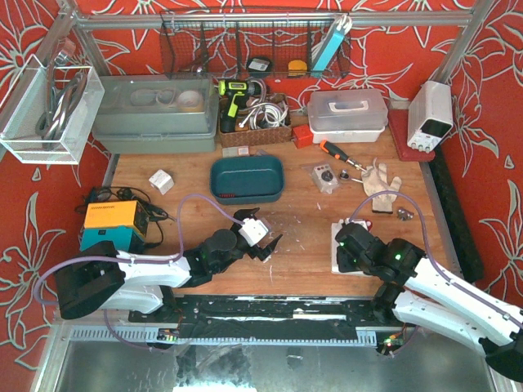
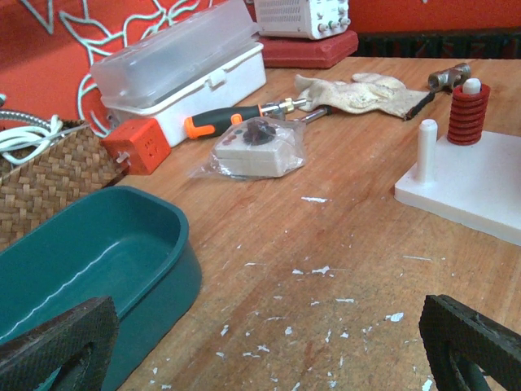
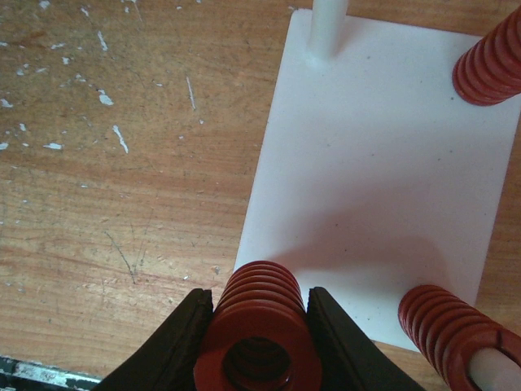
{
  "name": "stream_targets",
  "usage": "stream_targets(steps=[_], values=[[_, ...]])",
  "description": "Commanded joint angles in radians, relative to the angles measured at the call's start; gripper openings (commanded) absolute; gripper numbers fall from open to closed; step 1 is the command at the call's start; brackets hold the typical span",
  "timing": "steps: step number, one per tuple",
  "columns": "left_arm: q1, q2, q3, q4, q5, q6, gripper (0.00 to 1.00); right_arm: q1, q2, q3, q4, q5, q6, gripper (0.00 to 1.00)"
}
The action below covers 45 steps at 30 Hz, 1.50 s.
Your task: Install the large spring
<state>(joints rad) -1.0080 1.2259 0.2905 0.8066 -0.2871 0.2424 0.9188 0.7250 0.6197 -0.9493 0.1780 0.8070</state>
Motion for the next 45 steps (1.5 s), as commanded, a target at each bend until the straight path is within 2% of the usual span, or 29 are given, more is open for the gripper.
stream_targets(steps=[1, 6, 13, 23, 24, 28, 31, 34, 39, 45], values=[[-0.001, -0.018, 0.018, 0.016, -0.015, 0.000, 1.00, 0.001, 0.010, -0.036, 0.060, 0.023, 0.037, 0.04], [-0.001, -0.021, 0.017, 0.015, -0.015, 0.000, 1.00, 0.000, 0.025, -0.073, 0.098, 0.028, 0.057, 0.17], [-0.001, -0.025, 0.016, 0.016, -0.015, -0.003, 1.00, 0.001, 0.012, -0.046, 0.069, 0.063, 0.059, 0.38], [-0.001, -0.031, 0.018, 0.010, -0.057, -0.007, 1.00, 0.000, -0.033, 0.085, 0.001, 0.126, 0.018, 0.52], [-0.001, -0.038, 0.026, -0.002, -0.084, -0.026, 1.00, 0.000, -0.034, 0.099, 0.012, 0.131, 0.003, 0.54], [0.012, -0.136, 0.097, -0.216, -0.163, -0.181, 1.00, 0.001, -0.037, 0.102, 0.137, 0.163, -0.092, 0.69], [0.085, -0.218, 0.127, -0.337, -0.172, -0.347, 1.00, 0.000, -0.031, 0.094, 0.264, 0.150, -0.159, 0.78], [0.227, -0.271, 0.170, -0.441, -0.124, -0.478, 1.00, 0.001, -0.023, 0.088, 0.381, 0.153, -0.201, 0.83], [0.362, -0.167, 0.323, -0.614, -0.079, -0.474, 1.00, 0.002, -0.009, 0.029, 0.597, 0.119, -0.254, 0.85], [0.489, 0.013, 0.541, -0.805, 0.092, -0.392, 0.88, 0.002, 0.035, 0.024, 0.684, 0.109, -0.337, 0.88]])
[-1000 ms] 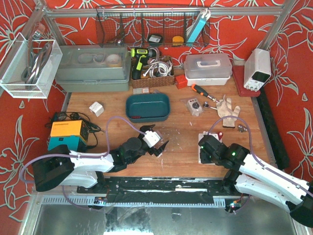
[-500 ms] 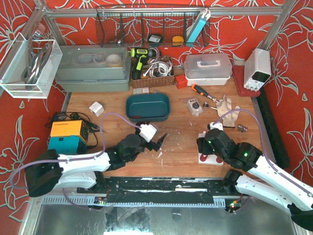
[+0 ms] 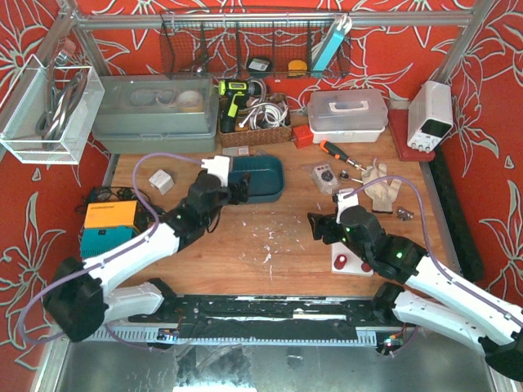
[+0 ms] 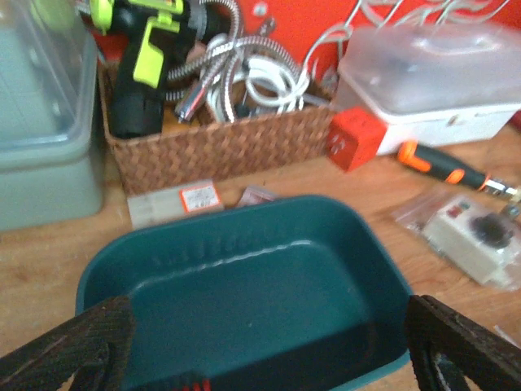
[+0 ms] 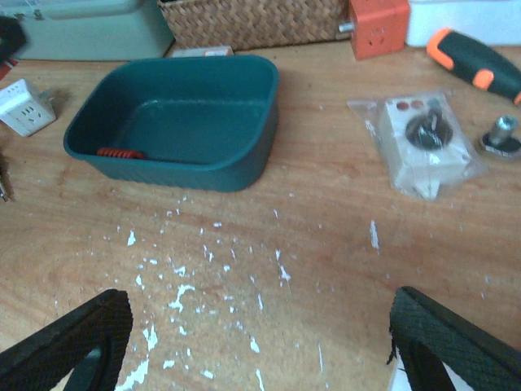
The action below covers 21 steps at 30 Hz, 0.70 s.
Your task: Install the large spring
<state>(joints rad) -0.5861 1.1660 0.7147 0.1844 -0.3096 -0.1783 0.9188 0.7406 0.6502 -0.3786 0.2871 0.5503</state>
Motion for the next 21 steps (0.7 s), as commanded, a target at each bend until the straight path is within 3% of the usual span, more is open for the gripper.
stream_targets(steps=[1, 6, 11, 16, 21], values=[[0.082, 0.090, 0.151, -0.210, 0.145, 0.038, 0.87, 0.000, 0.026, -0.006, 0.115, -0.004, -0.088, 0.89], [0.103, 0.118, 0.272, -0.321, 0.254, 0.141, 0.86, 0.000, 0.049, -0.004, 0.066, -0.030, -0.118, 0.99], [0.103, 0.119, 0.337, -0.363, 0.314, 0.156, 0.83, 0.001, 0.030, -0.015, -0.011, -0.056, -0.179, 0.99], [0.103, 0.191, 0.352, -0.312, 0.275, 0.095, 0.77, 0.001, -0.024, -0.052, 0.005, 0.057, -0.262, 0.99], [0.103, 0.274, 0.416, -0.361, 0.213, -0.117, 0.75, 0.001, -0.112, -0.013, -0.151, 0.181, -0.210, 0.99]])
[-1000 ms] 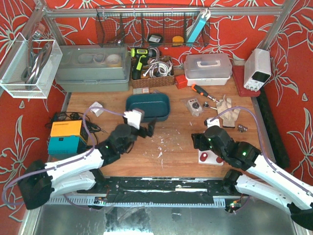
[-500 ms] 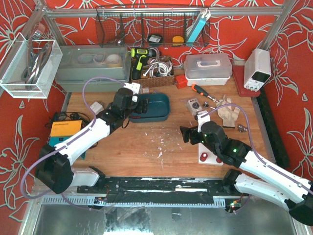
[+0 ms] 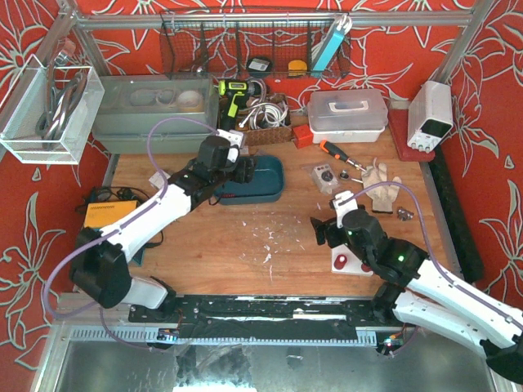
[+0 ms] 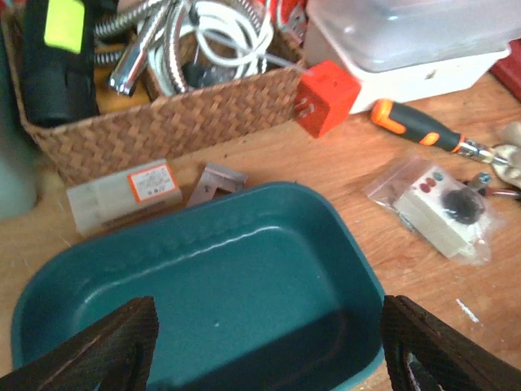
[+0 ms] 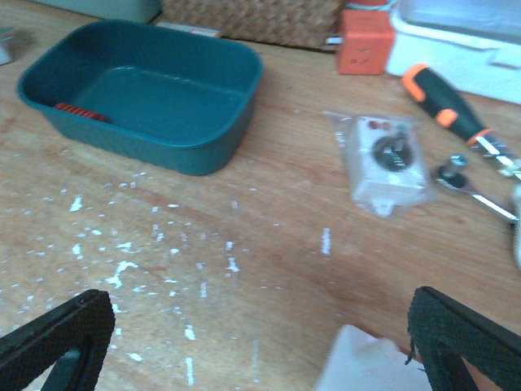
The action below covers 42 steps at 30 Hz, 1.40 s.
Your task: Install the large spring
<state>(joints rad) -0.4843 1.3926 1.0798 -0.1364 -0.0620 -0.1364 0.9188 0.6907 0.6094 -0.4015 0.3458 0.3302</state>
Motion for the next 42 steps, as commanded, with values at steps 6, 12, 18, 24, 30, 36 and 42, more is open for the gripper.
stream_targets(steps=[6, 12, 18, 24, 30, 36, 42], values=[[0.003, 0.218, 0.251, -0.257, -0.056, -0.141, 0.68, 0.001, -0.186, 0.122, -0.307, 0.091, 0.141, 0.97], [0.017, 0.390, 0.399, -0.465, -0.094, -0.154, 0.62, 0.002, -0.209, 0.185, -0.523, 0.057, 0.227, 0.96], [0.021, 0.478, 0.404, -0.459, 0.075, -0.148, 0.55, 0.001, -0.191, 0.203, -0.508, 0.048, 0.133, 0.98], [0.021, 0.468, 0.285, -0.299, 0.297, 0.058, 0.43, 0.000, -0.042, 0.224, -0.534, 0.029, 0.159, 0.99], [0.027, 0.431, 0.265, -0.281, 0.334, 0.217, 0.46, 0.000, 0.075, 0.288, -0.556, 0.035, 0.098, 0.99], [0.027, 0.386, 0.226, -0.274, 0.303, 0.396, 0.62, -0.001, 0.149, 0.347, -0.600, -0.022, 0.089, 0.99], [0.027, 0.358, 0.133, -0.245, 0.319, 0.489, 0.67, -0.007, 0.109, 0.344, -0.583, -0.049, 0.067, 0.99]])
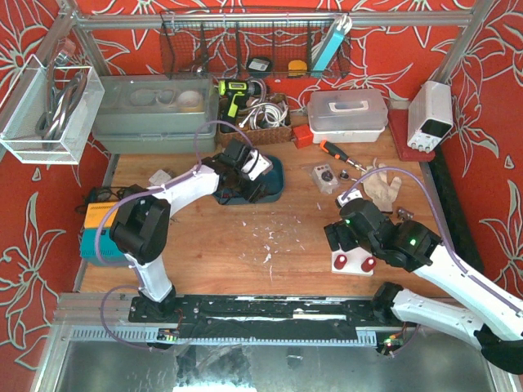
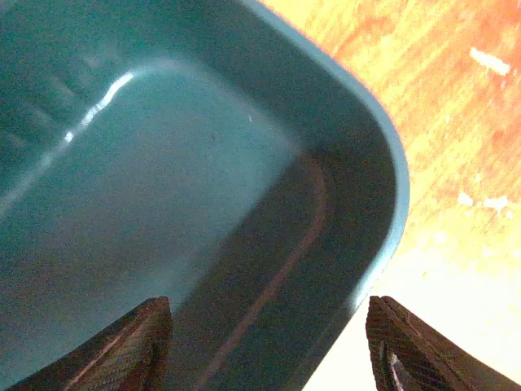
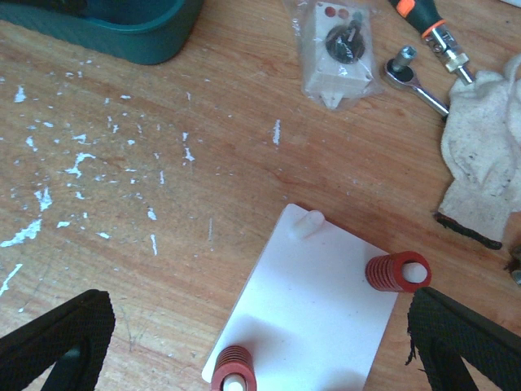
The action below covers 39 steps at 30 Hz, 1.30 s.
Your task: Install the large spring
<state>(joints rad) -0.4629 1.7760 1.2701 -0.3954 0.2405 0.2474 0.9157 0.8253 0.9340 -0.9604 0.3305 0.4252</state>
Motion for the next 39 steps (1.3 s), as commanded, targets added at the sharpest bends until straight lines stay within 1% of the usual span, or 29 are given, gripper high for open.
stream_targets(steps=[1, 6, 9, 12, 13, 22, 29, 34, 36, 39], values=[[0.006, -0.025, -0.067, 0.015, 0.013, 0.113, 0.67, -0.005, -0.028, 0.015, -0.027, -0.042, -0.028, 0.99], [0.006, -0.006, -0.094, 0.057, 0.017, 0.117, 0.61, -0.003, -0.028, 0.011, -0.040, -0.050, -0.020, 0.99], [0.005, 0.032, -0.070, 0.061, 0.011, 0.109, 0.54, -0.004, -0.014, 0.019, -0.040, -0.071, -0.026, 0.99], [0.004, 0.039, -0.058, 0.060, 0.009, 0.108, 0.39, -0.004, 0.001, 0.026, -0.040, -0.080, -0.024, 0.99], [0.004, 0.036, -0.059, 0.059, 0.009, 0.104, 0.35, -0.004, 0.001, 0.026, -0.062, -0.080, -0.023, 0.99], [-0.001, 0.007, -0.106, 0.080, 0.016, 0.045, 0.22, -0.004, -0.020, 0.016, -0.069, -0.060, -0.019, 0.99], [-0.013, 0.012, -0.110, 0.117, -0.002, -0.014, 0.19, -0.004, -0.009, 0.014, -0.065, -0.070, -0.023, 0.99], [-0.030, 0.041, -0.084, 0.122, -0.056, -0.098, 0.12, -0.004, -0.008, 0.015, -0.068, -0.073, -0.023, 0.99], [-0.045, 0.044, -0.083, 0.123, -0.075, -0.118, 0.12, -0.005, -0.005, 0.016, -0.070, -0.072, -0.023, 0.99], [-0.060, 0.044, -0.085, 0.132, -0.080, -0.134, 0.18, -0.005, 0.000, 0.016, -0.074, -0.073, -0.019, 0.99]])
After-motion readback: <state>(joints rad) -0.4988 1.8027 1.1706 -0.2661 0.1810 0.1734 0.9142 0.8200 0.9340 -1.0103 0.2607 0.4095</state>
